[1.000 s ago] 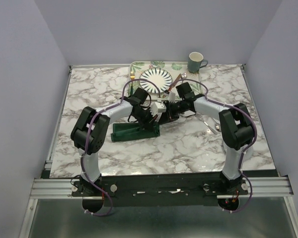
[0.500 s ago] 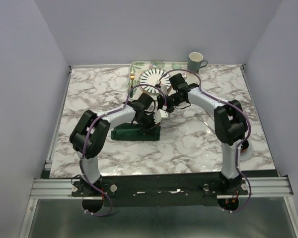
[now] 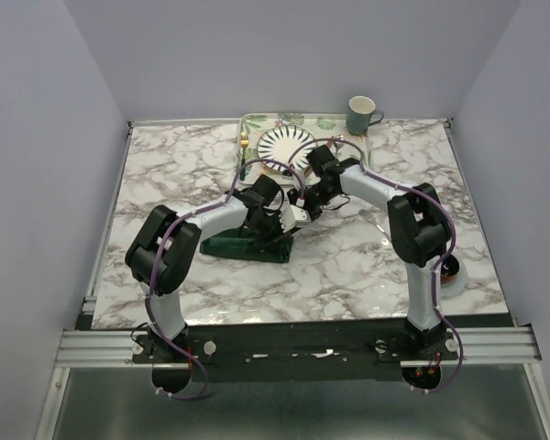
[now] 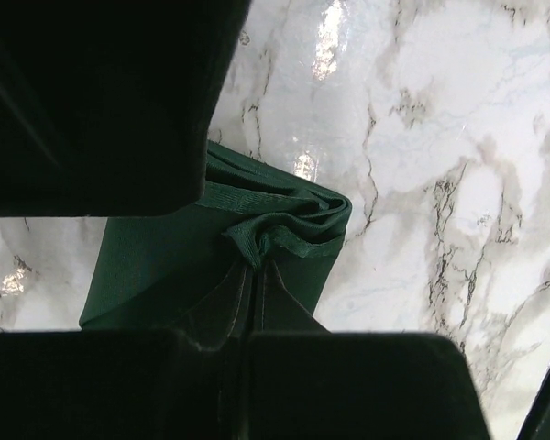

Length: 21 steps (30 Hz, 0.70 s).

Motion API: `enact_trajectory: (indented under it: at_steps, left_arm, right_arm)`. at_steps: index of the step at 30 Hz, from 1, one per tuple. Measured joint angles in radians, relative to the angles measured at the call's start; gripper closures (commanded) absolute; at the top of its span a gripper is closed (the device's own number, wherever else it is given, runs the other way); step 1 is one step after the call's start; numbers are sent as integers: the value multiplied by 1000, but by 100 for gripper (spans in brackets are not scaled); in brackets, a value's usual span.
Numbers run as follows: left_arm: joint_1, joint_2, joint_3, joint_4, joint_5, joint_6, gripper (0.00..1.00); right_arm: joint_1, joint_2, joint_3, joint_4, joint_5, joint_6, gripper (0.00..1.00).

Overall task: Fold the napkin into a case and place the utensils inside
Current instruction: Stuff the top corner of the smaller-rectangle-folded napkin at the center of the board.

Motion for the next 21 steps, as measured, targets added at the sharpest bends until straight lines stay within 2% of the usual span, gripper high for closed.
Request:
enact_trajectory:
  at_steps: [7, 12, 16, 21]
  left_arm:
    - [-22, -43, -48, 62, -30, 6, 100]
    - [-52, -79, -90, 106, -66, 24, 100]
    - [-61, -87, -106, 128, -90, 27, 100]
    - [-71, -88, -113, 152, -118, 26, 100]
  right_arm:
    - [0, 11, 0, -5, -2, 24, 73]
    - [-26, -13, -12, -8, 65, -42, 65]
    - [-51, -31, 3, -39, 138, -136, 69]
    - [-56, -24, 75, -113, 121, -192, 74]
